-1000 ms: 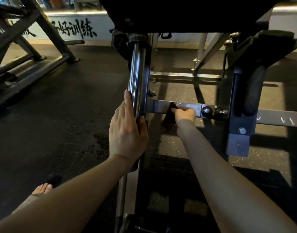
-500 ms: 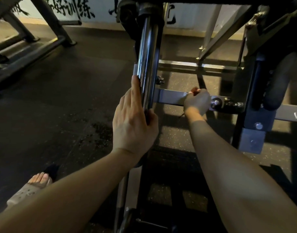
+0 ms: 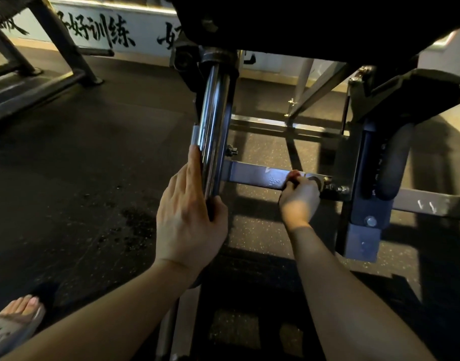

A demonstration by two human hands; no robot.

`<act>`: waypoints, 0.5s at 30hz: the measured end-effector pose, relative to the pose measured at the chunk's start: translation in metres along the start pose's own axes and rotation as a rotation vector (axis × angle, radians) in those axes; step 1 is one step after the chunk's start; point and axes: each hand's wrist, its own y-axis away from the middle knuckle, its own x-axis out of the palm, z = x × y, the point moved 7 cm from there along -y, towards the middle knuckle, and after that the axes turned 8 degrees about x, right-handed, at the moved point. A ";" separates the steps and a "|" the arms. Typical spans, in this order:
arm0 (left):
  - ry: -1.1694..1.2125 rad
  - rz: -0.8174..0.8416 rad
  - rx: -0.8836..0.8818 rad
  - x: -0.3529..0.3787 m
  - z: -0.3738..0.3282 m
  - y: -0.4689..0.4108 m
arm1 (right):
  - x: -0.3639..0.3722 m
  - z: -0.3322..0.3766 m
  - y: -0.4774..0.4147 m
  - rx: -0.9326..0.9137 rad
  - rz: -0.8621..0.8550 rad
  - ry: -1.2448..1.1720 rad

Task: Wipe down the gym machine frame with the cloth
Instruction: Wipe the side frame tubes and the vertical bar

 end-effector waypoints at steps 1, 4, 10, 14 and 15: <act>-0.003 -0.001 -0.002 0.000 0.000 0.000 | 0.005 0.005 0.004 0.038 0.003 -0.047; -0.014 -0.004 -0.005 0.001 0.001 0.000 | 0.037 0.040 0.024 0.010 0.090 -0.094; -0.009 0.008 -0.026 0.000 0.000 -0.001 | 0.051 0.065 0.039 -0.280 0.321 0.196; -0.009 0.013 -0.033 0.000 -0.001 0.000 | 0.000 0.016 0.002 -0.141 0.142 0.233; -0.012 0.013 -0.038 0.000 -0.001 0.000 | -0.006 0.008 -0.002 -0.096 0.101 0.210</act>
